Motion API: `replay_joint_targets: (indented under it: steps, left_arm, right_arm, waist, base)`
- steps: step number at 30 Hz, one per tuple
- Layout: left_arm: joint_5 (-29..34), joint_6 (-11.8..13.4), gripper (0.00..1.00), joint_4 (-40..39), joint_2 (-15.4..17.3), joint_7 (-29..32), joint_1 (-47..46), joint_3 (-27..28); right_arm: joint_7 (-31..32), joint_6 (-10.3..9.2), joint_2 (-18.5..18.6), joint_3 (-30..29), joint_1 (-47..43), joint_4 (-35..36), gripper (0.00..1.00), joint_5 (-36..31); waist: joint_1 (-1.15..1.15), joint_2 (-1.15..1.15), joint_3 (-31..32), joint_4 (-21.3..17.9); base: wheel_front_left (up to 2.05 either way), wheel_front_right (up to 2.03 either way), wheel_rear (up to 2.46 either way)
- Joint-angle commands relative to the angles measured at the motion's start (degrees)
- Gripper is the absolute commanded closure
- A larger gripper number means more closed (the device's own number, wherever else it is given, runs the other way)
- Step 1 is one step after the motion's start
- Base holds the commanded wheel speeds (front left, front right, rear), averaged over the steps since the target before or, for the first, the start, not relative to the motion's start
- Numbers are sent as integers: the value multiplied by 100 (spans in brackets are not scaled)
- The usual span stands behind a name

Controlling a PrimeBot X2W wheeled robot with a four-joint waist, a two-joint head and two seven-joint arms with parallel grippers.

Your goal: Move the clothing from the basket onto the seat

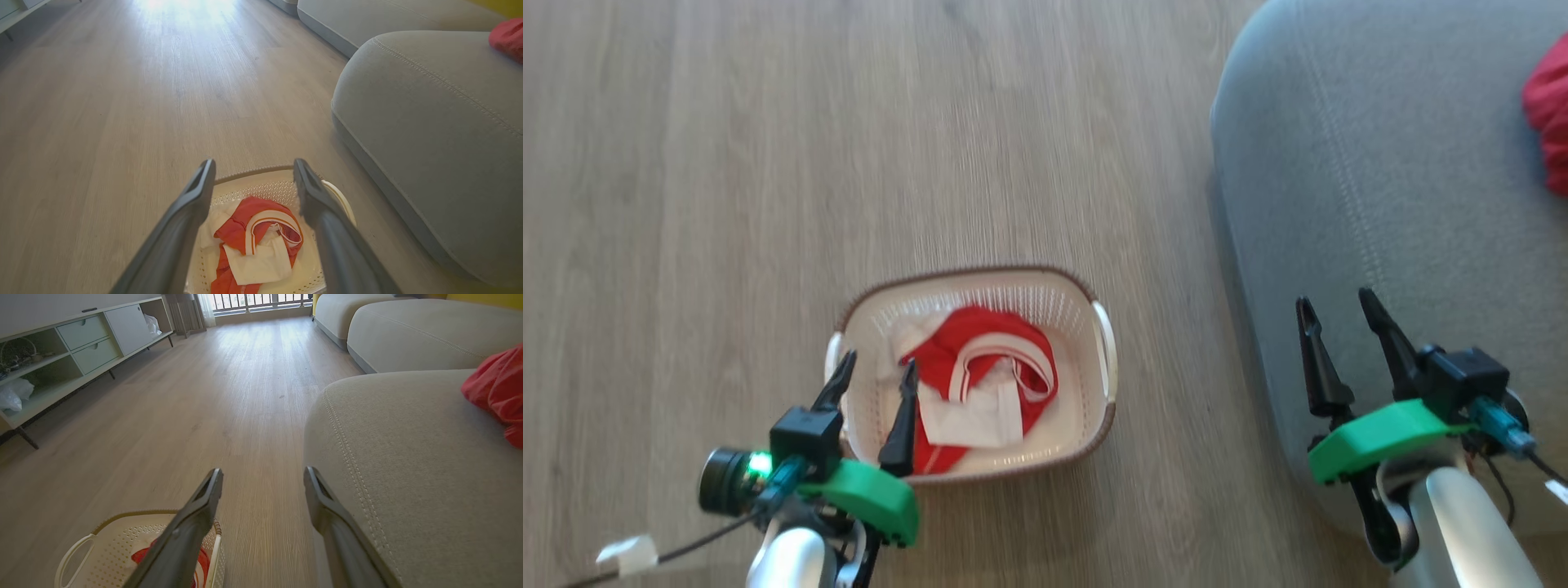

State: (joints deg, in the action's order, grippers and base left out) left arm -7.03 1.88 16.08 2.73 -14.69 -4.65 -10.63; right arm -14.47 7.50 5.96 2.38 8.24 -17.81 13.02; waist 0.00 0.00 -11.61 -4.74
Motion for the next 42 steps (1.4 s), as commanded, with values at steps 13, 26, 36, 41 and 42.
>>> replay_joint_targets:
  steps: [13, 26, 36, 41, 42]
  left_arm:
    - [680, -537, 0, 817, 285, -31, -1503, -13]
    - [997, -675, 0, 2191, 1012, -31, -3057, -389]
    - [1191, -698, 0, 3295, 1434, -31, -4034, -790]
    - [1457, -673, 0, 3817, 1484, -31, -4411, -1196]
    - [1457, -673, 0, 3817, 1484, -31, -4411, -1196]
  right_arm:
    - [-52, -1, -201, 102, 738, 480, 0, -101]
    - [-52, -1, -304, 569, 1216, 879, 0, 32]
    - [-52, -1, -307, 766, 1314, 1274, 0, 370]
    - [-52, -1, -307, 812, 1182, 1455, 0, 428]
    - [-52, -1, -307, 812, 1182, 1455, 0, 428]
  waist:
    - [0, 0, -2188, -449]
    - [0, 0, -3817, -983]
    - [0, 0, -4628, -1173]
    - [0, 0, -4770, -1178]
    - [0, 0, -4770, -1178]
  base:
    - [0, 0, 0]
    - [0, 0, 0]
    - [0, 0, 0]
    - [0, 0, 0]
    - [0, 0, 0]
